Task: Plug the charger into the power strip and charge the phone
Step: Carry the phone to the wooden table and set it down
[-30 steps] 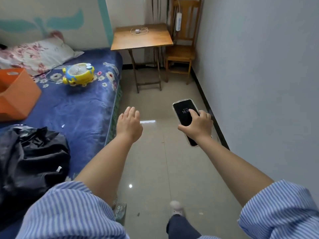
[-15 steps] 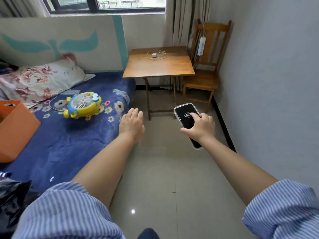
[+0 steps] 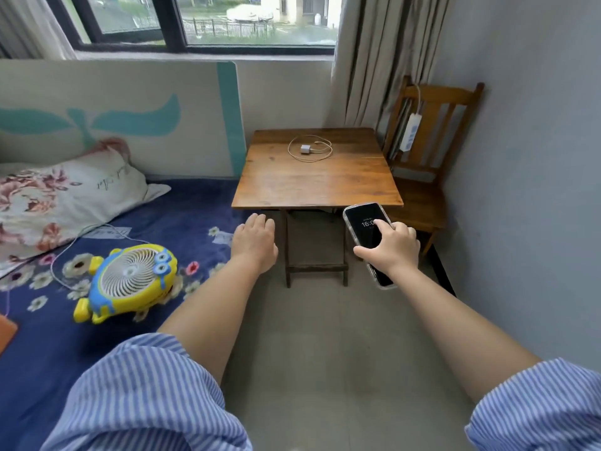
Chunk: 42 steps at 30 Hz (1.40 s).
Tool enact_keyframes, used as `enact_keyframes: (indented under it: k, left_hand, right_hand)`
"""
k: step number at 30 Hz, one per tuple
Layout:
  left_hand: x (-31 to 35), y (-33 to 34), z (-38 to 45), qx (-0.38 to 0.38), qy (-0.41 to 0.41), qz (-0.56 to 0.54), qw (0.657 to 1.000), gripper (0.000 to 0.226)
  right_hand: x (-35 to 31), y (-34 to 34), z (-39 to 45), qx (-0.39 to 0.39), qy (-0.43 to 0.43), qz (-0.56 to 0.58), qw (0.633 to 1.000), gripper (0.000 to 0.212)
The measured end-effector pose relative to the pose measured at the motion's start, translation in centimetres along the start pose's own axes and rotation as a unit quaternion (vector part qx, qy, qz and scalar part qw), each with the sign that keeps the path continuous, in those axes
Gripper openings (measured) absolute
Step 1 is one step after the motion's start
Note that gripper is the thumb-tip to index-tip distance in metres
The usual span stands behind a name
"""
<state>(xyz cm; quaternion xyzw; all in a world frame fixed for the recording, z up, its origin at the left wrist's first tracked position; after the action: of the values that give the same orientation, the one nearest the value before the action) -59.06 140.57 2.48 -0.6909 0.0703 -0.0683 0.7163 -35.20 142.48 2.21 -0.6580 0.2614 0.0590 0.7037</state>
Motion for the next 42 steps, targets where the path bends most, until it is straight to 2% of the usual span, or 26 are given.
enact_keyframes:
  k: [7, 15, 19, 22, 29, 35, 37, 40, 42]
  left_hand:
    - [-6.2, 2.7, 14.0, -0.029, -0.012, -0.001, 1.000, 0.040]
    - [-12.6, 6.0, 30.5, -0.065, -0.028, 0.015, 0.997, 0.031]
    - [-15.2, 7.0, 36.3, -0.047, -0.047, -0.028, 0.997, 0.032]
    - [-17.7, 9.0, 39.6, -0.071, -0.048, -0.028, 0.996, 0.033]
    - [-24.8, 15.5, 43.4, -0.150, -0.062, -0.046, 0.986, 0.026]
    - [-29.4, 21.4, 44.6, -0.180, -0.127, -0.117, 0.968, 0.021]
    - [-30.0, 23.6, 44.4, -0.181, -0.151, -0.143, 0.961, 0.031]
    - [-30.1, 27.1, 43.6, -0.211, -0.170, -0.168, 0.948, 0.058]
    - [-29.9, 28.9, 42.8, -0.222, -0.183, -0.178, 0.941, 0.063]
  right_hand:
    - [-5.7, 4.2, 14.0, -0.026, 0.002, 0.000, 1.000, 0.069]
    - [-12.2, 10.6, 31.5, -0.070, -0.033, -0.034, 0.996, 0.069]
    - [-15.6, 13.8, 38.0, -0.103, -0.037, -0.047, 0.993, 0.069]
    - [-18.7, 17.3, 41.5, -0.140, -0.050, -0.062, 0.987, 0.065]
    - [-25.8, 26.9, 45.4, -0.216, -0.074, -0.113, 0.967, 0.061]
    - [-29.8, 35.1, 46.0, -0.274, -0.115, -0.150, 0.943, 0.067]
    - [-30.4, 37.4, 46.0, -0.286, -0.120, -0.155, 0.938, 0.065]
    - [-31.0, 40.7, 46.0, -0.305, -0.132, -0.160, 0.930, 0.066]
    - [-31.4, 42.3, 46.0, -0.303, -0.151, -0.156, 0.928, 0.070]
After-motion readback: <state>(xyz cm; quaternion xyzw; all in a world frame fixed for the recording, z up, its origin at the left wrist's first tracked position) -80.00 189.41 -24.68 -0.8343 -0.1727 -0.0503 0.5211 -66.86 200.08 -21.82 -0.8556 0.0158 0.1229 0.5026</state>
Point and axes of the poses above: each hand's wrist, its own z-axis towards the middle knuckle, its own y-axis out of the palm, x = y × z, the point moved 4 cm from there along z, towards the middle knuckle, and after that the axes turned 13 degrees about y, right-handed, at the moved point
